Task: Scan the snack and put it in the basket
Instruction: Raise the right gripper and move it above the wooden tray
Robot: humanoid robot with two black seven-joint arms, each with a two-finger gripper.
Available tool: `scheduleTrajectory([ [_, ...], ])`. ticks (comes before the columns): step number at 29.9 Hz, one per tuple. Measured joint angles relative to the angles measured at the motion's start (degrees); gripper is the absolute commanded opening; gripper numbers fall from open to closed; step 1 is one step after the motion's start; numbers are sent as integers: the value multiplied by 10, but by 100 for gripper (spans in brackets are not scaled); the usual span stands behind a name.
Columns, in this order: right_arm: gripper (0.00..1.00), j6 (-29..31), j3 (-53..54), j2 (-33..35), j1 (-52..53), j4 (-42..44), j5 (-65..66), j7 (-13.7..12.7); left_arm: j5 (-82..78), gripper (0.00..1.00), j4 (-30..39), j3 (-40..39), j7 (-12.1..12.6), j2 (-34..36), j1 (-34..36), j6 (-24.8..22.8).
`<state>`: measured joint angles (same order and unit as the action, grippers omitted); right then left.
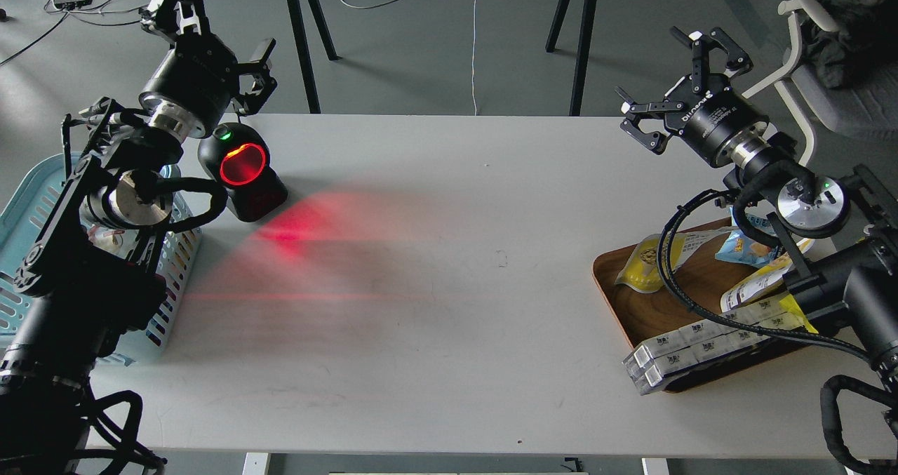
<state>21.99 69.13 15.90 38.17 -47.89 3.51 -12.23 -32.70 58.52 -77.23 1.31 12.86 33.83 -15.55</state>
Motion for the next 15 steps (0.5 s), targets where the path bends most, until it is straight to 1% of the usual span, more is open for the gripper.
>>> scheduleTrajectory([
  [15,98,-3,-3,-1,4,-1,1,0,0,100,0,-3,0,2,3,-1],
])
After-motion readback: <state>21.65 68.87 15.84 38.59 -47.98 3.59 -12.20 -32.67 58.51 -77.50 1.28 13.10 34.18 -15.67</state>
